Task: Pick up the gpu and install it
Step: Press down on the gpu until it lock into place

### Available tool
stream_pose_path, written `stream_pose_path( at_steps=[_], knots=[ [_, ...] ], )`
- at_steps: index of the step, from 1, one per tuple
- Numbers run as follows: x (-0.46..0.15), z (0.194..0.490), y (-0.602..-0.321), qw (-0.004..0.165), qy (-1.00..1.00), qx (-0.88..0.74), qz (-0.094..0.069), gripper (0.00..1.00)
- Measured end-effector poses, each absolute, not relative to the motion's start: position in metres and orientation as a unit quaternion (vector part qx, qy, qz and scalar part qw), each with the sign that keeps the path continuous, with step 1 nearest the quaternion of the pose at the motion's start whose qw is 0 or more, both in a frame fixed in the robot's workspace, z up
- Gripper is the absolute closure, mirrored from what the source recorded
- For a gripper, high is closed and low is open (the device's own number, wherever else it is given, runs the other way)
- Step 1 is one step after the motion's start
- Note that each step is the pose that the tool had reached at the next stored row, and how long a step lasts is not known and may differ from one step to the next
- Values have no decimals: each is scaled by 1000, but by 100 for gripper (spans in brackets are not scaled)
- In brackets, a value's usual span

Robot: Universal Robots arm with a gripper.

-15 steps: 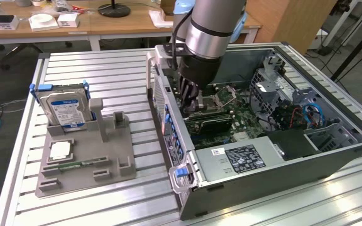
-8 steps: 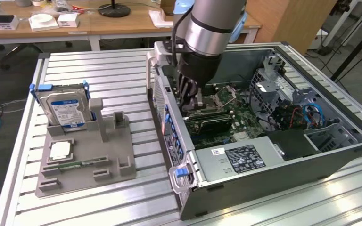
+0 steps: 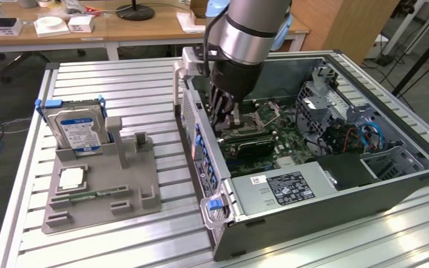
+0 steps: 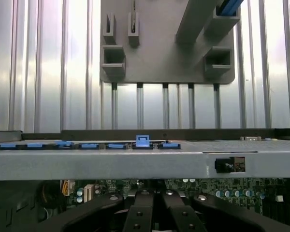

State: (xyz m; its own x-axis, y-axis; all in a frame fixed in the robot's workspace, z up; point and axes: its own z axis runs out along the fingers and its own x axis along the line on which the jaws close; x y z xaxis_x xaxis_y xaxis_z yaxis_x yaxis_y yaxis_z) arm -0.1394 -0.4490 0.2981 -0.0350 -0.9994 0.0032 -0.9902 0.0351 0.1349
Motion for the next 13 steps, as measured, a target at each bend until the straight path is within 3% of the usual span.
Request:
stream_pose_path(
  at_steps=[13],
  knots=[
    [-123,290,-449,46,-718,693,-49,89]
  ],
)
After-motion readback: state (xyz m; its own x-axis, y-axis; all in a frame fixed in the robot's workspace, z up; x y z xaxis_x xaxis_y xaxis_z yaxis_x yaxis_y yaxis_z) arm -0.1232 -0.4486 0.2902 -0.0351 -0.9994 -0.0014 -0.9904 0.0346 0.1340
